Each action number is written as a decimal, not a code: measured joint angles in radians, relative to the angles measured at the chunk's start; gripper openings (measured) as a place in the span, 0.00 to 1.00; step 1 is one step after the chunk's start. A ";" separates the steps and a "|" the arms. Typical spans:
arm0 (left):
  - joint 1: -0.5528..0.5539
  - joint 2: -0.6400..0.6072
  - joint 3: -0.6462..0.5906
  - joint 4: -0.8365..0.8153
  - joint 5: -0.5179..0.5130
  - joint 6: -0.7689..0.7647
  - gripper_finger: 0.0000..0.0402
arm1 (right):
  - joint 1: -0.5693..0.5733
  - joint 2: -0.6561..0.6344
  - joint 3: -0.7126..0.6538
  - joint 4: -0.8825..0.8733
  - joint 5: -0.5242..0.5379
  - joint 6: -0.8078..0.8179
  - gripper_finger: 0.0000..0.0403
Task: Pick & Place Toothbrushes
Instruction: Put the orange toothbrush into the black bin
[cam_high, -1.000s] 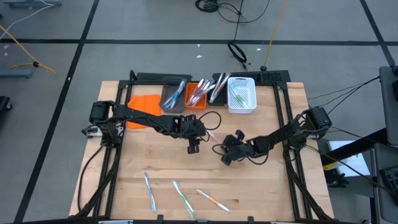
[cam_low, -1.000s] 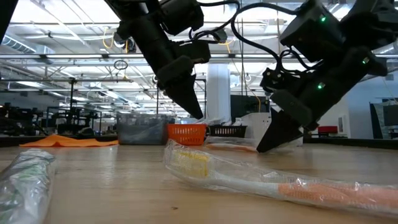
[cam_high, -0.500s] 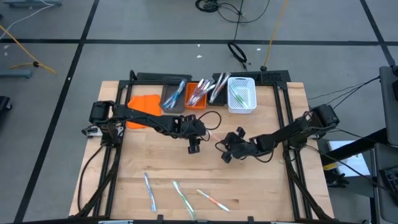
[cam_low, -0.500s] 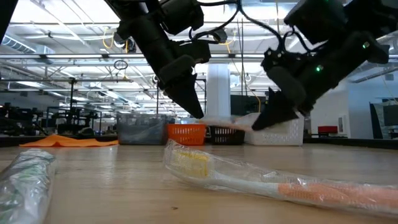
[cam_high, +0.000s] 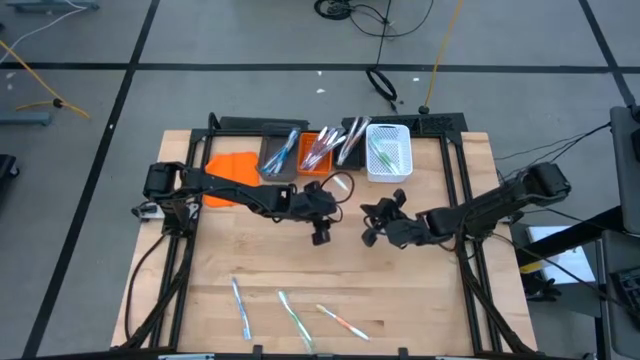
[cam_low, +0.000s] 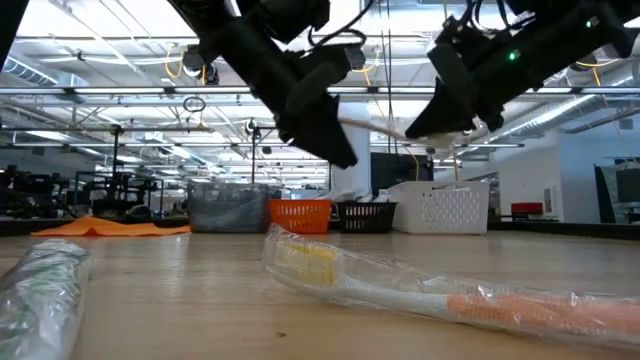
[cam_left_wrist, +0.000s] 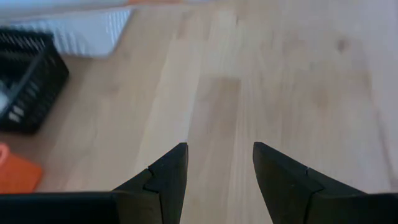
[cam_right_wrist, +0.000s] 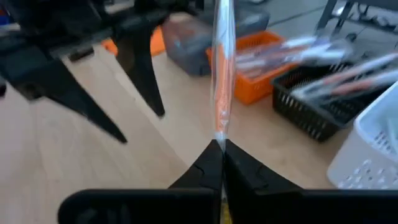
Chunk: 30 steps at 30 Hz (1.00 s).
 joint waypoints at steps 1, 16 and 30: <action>0.000 0.000 0.000 0.024 0.000 -0.005 0.46 | 0.002 -0.011 0.000 0.003 0.013 -0.007 0.00; 0.017 -0.001 0.000 0.450 -0.027 -0.099 0.46 | 0.112 -0.135 0.000 0.006 0.197 -0.110 0.00; 0.018 -0.002 0.000 0.742 0.011 -0.110 0.46 | 0.212 -0.181 0.000 0.123 0.289 -0.258 0.00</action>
